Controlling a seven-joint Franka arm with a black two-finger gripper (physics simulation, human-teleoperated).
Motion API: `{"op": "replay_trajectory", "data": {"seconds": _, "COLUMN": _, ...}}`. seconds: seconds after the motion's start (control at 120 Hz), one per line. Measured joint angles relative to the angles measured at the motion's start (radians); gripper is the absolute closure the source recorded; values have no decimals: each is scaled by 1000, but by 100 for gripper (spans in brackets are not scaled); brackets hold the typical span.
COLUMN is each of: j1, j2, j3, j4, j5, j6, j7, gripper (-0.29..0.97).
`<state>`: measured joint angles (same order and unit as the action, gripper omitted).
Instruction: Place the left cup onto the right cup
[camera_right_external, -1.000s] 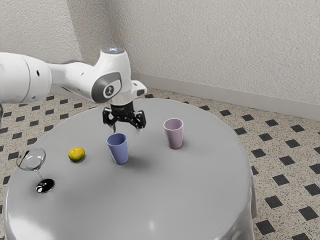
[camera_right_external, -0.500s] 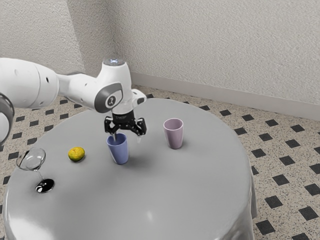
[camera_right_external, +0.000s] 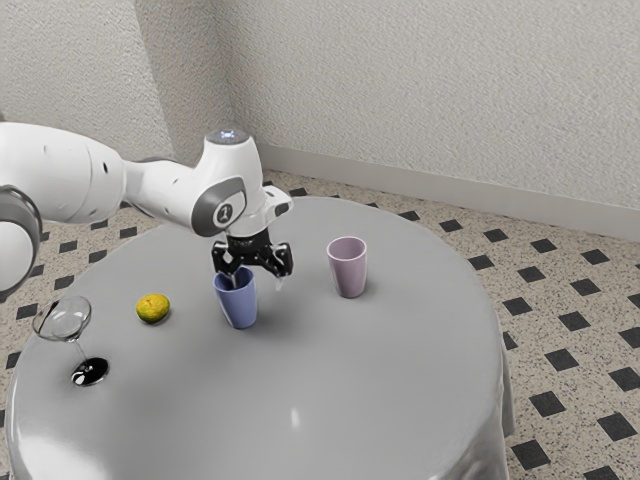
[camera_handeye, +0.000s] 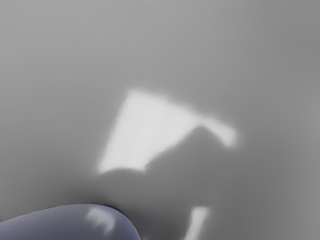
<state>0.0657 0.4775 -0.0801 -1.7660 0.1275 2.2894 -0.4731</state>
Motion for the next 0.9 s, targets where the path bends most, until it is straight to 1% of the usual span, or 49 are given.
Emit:
{"op": "replay_trajectory", "data": {"seconds": 0.2, "j1": 2, "j2": 3, "j3": 1, "j4": 0, "j5": -1, "j6": 11, "j7": 1, "gripper": 50}}
{"op": "replay_trajectory", "data": {"seconds": 0.267, "j1": 4, "j2": 4, "j3": 4, "j4": -2, "j5": -1, "j6": 13, "j7": 1, "gripper": 59}}
{"op": "replay_trajectory", "data": {"seconds": 0.333, "j1": 5, "j2": 5, "j3": 8, "j4": -5, "j5": -9, "j6": 14, "j7": 1, "gripper": 66}}
{"op": "replay_trajectory", "data": {"seconds": 0.467, "j1": 5, "j2": 5, "j3": 10, "j4": -8, "j5": -19, "j6": 14, "j7": 1, "gripper": 73}}
{"op": "replay_trajectory", "data": {"seconds": 0.733, "j1": 2, "j2": -33, "j3": 10, "j4": -2, "j5": -8, "j6": -4, "j7": -5, "gripper": 77}}
{"op": "replay_trajectory", "data": {"seconds": 0.833, "j1": 2, "j2": -44, "j3": -1, "j4": 43, "j5": 10, "j6": -38, "j7": -7, "gripper": 77}}
{"op": "replay_trajectory", "data": {"seconds": 0.9, "j1": 2, "j2": -45, "j3": -27, "j4": 107, "j5": 23, "j6": -83, "j7": -8, "gripper": 78}}
